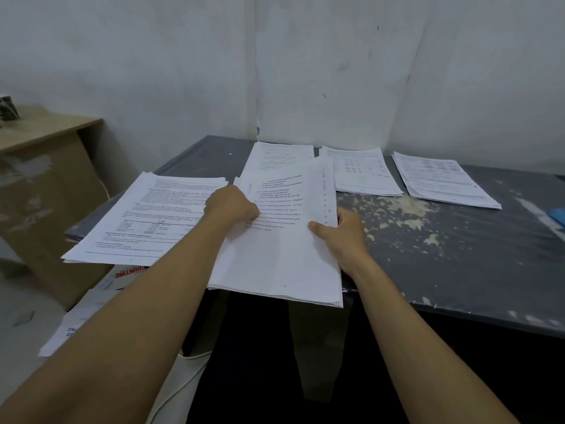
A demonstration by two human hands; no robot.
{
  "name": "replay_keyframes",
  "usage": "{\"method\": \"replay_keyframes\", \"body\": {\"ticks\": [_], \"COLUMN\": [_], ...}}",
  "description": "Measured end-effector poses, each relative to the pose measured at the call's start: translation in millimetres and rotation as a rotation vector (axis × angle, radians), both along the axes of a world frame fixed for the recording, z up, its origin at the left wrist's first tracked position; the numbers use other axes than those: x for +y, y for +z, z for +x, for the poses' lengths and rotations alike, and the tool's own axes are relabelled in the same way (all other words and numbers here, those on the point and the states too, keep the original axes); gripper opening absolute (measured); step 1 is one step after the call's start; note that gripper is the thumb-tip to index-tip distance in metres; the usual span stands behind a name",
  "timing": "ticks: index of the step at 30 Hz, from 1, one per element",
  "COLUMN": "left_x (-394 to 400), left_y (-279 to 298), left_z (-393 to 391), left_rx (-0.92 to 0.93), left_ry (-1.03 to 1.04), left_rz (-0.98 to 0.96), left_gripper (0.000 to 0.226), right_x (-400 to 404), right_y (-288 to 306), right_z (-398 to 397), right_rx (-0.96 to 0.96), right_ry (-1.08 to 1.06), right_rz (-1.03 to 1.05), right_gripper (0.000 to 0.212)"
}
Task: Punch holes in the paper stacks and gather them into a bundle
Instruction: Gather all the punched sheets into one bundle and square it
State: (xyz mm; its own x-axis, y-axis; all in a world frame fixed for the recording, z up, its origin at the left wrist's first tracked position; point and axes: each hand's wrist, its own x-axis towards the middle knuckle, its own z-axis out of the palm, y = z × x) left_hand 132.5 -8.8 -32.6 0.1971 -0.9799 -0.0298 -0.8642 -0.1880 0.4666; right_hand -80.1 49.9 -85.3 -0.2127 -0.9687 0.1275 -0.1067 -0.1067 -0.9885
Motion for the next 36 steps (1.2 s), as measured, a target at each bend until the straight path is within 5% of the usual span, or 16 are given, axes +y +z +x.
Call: {"method": "replay_keyframes", "body": {"ticks": [5, 9, 24, 28, 32, 36], "left_x": [-1.9, -4.3, -12.2, -11.0, -6.4, -4.7], "left_y": [-3.2, -4.6, -14.1, -0.5, 29.8, 60.4], "left_z": [-0.1, 6.5, 4.6, 3.4, -11.9, -26.7], "left_rx": [0.078, 0.166, 0.658, 0.880, 0.989, 1.058], "left_ry": [0.074, 0.081, 0.024, -0.117, -0.326, -0.430], "left_rz": [0.040, 0.016, -0.072, -0.169, -0.308, -0.449], "left_gripper": [0.098, 0.067, 0.049, 0.024, 0.024, 0.032], "right_x": [1.3, 1.6, -4.5, -4.0, -5.6, -8.6], "right_y": [-0.9, -1.0, -4.5, 12.9, 46.7, 96.5], "right_z": [0.1, -0.5, 1.4, -13.5, -31.9, -50.8], "right_rx": [0.045, 0.035, 0.124, -0.150, -0.274, -0.144], "right_ry": [-0.013, -0.009, -0.126, -0.079, -0.122, -0.120], "right_rz": [-0.009, -0.013, 0.016, 0.053, -0.035, -0.174], "right_gripper": [0.028, 0.027, 0.019, 0.033, 0.061, 0.041]}}
